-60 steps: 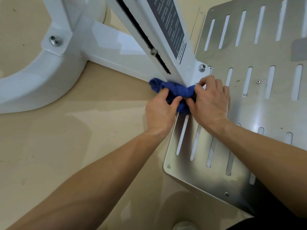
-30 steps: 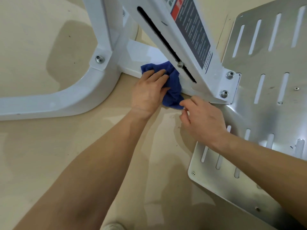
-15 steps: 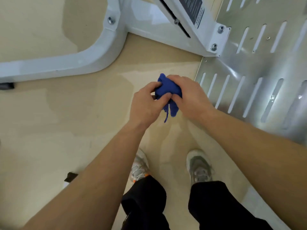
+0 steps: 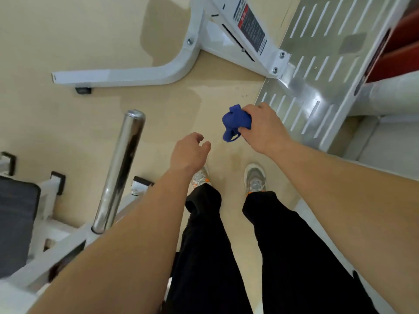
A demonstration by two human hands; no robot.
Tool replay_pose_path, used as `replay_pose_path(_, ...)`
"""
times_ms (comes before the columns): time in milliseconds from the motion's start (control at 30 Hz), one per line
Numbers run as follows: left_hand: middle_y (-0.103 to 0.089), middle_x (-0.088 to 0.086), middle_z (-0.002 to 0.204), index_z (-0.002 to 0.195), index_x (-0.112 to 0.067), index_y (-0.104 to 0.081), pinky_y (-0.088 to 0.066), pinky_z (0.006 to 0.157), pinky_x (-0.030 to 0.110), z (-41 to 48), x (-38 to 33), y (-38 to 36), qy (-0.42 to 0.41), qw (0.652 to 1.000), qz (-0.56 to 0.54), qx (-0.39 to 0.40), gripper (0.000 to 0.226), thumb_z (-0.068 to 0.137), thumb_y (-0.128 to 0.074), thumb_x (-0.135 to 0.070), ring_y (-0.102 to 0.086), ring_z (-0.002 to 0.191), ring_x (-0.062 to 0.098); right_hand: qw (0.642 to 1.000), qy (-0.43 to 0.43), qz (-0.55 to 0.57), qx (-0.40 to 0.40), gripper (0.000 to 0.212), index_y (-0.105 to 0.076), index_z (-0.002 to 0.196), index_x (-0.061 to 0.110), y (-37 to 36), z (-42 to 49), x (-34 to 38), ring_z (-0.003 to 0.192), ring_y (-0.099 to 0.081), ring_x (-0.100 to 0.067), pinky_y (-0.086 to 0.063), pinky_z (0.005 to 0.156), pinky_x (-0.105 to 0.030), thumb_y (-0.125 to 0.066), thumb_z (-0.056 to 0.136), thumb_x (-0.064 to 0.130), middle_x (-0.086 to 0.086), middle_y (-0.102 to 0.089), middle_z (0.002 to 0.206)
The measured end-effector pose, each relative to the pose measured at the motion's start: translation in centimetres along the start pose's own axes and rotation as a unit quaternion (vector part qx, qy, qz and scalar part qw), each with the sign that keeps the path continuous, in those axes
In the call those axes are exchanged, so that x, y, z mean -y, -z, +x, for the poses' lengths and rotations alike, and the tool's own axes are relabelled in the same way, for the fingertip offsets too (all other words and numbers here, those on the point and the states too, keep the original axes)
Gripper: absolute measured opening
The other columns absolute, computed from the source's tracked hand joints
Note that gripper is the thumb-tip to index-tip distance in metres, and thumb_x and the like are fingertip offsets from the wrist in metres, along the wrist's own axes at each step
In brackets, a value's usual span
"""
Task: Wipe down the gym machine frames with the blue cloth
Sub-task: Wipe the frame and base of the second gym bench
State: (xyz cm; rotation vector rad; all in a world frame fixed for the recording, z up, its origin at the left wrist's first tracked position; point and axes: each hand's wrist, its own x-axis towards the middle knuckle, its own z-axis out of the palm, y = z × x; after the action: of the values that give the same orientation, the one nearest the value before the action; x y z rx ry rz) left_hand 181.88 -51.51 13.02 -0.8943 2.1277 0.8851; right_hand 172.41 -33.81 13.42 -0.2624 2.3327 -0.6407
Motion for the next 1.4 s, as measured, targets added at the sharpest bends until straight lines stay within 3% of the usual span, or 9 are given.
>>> replay_pose_path(100, -0.063, -0.002, 0.13, 0.129, -0.019, -0.06, -0.042, 0.099, 0.03, -5.7, -1.5, 3.4, 0.02, 0.999, -0.042, -0.01, 0.039, 0.094, -0.054, -0.035, -0.057, 0.12, 0.019, 1.0, 0.021, -0.007, 0.011, 0.032, -0.057, 0.122, 0.016, 3.7, -4.2, 4.0, 0.094, -0.057, -0.029, -0.049, 0.085, -0.042, -0.063, 0.091, 0.02, -0.011, -0.049, 0.114)
replay_pose_path(267, -0.067, -0.004, 0.116, 0.116, -0.021, -0.065, -0.042, 0.085, 0.027, -15.3, -3.2, 9.5, 0.057, 0.983, -0.161, -0.066, 0.028, 0.093, -0.055, -0.033, -0.059, 0.104, 0.015, 0.995, 0.078, -0.047, 0.048, 0.035, -0.057, 0.125, 0.015, 8.9, -11.1, 10.5, 0.097, -0.056, -0.029, -0.05, 0.085, -0.044, -0.063, 0.091, 0.018, -0.012, -0.05, 0.116)
replay_pose_path(367, -0.068, -0.002, 0.114, 0.115, -0.02, -0.065, -0.048, 0.092, 0.033, -20.6, -2.1, 12.5, 0.083, 0.971, -0.202, -0.096, 0.027, 0.093, -0.054, -0.032, -0.061, 0.106, 0.018, 0.987, 0.116, -0.081, 0.079, 0.035, -0.057, 0.125, 0.013, 11.0, -14.4, 15.0, 0.096, -0.056, -0.029, -0.049, 0.086, -0.044, -0.063, 0.091, 0.018, -0.012, -0.048, 0.114)
replay_pose_path(667, -0.067, 0.005, 0.114, 0.121, -0.017, -0.063, -0.046, 0.084, 0.032, -33.9, 5.6, 20.0, 0.173, 0.93, -0.279, -0.167, 0.031, 0.096, -0.052, -0.031, -0.058, 0.098, 0.022, 0.92, 0.258, -0.237, 0.175, 0.034, -0.06, 0.119, 0.019, 12.3, -20.8, 32.0, 0.09, -0.059, -0.027, -0.051, 0.08, -0.04, -0.062, 0.085, 0.024, -0.008, -0.053, 0.114)
replay_pose_path(800, -0.068, 0.005, 0.11, 0.119, -0.018, -0.063, -0.049, 0.081, 0.033, -37.9, 9.3, 22.5, 0.204, 0.905, -0.31, -0.209, 0.029, 0.096, -0.052, -0.031, -0.06, 0.093, 0.024, 0.874, 0.343, -0.282, 0.199, 0.033, -0.059, 0.122, 0.016, 10.6, -23.2, 39.9, 0.089, -0.054, -0.024, -0.046, 0.077, -0.035, -0.061, 0.089, 0.023, -0.003, -0.045, 0.109)
replay_pose_path(967, -0.065, 0.004, 0.12, 0.124, -0.019, -0.062, -0.05, 0.095, 0.039, -42.1, 11.9, 23.8, 0.232, 0.864, -0.358, -0.268, 0.033, 0.096, -0.052, -0.034, -0.06, 0.107, 0.025, 0.81, 0.425, -0.337, 0.221, 0.034, -0.058, 0.123, 0.016, 7.6, -26.1, 46.1, 0.094, -0.057, -0.027, -0.049, 0.082, -0.038, -0.062, 0.09, 0.022, -0.003, -0.045, 0.109)
replay_pose_path(1133, -0.067, 0.005, 0.115, 0.127, -0.018, -0.06, -0.049, 0.085, 0.032, -45.7, 13.3, 22.6, 0.278, 0.8, -0.422, -0.324, 0.034, 0.097, -0.051, -0.033, -0.061, 0.09, 0.019, 0.744, 0.489, -0.37, 0.263, 0.031, -0.059, 0.118, 0.021, 4.6, -28.6, 49.3, 0.096, -0.058, -0.026, -0.05, 0.082, -0.039, -0.062, 0.088, 0.027, -0.007, -0.053, 0.115)
replay_pose_path(1267, -0.065, 0.005, 0.121, 0.124, -0.018, -0.06, -0.05, 0.094, 0.038, -47.9, 12.8, 20.6, 0.336, 0.748, -0.45, -0.354, 0.033, 0.097, -0.051, -0.034, -0.06, 0.106, 0.025, 0.682, 0.531, -0.403, 0.3, 0.037, -0.058, 0.125, 0.019, 2.7, -30.3, 50.2, 0.097, -0.057, -0.029, -0.044, 0.081, -0.034, -0.064, 0.089, 0.024, -0.008, -0.049, 0.117)
replay_pose_path(1400, -0.064, 0.002, 0.124, 0.127, -0.021, -0.059, -0.048, 0.093, 0.035, -48.4, 11.0, 18.4, 0.392, 0.685, -0.486, -0.375, 0.036, 0.096, -0.052, -0.038, -0.06, 0.11, 0.023, 0.614, 0.575, -0.414, 0.348, 0.035, -0.06, 0.122, 0.021, 1.8, -31.1, 50.4, 0.098, -0.058, -0.029, -0.046, 0.085, -0.036, -0.063, 0.087, 0.024, -0.008, -0.05, 0.115)
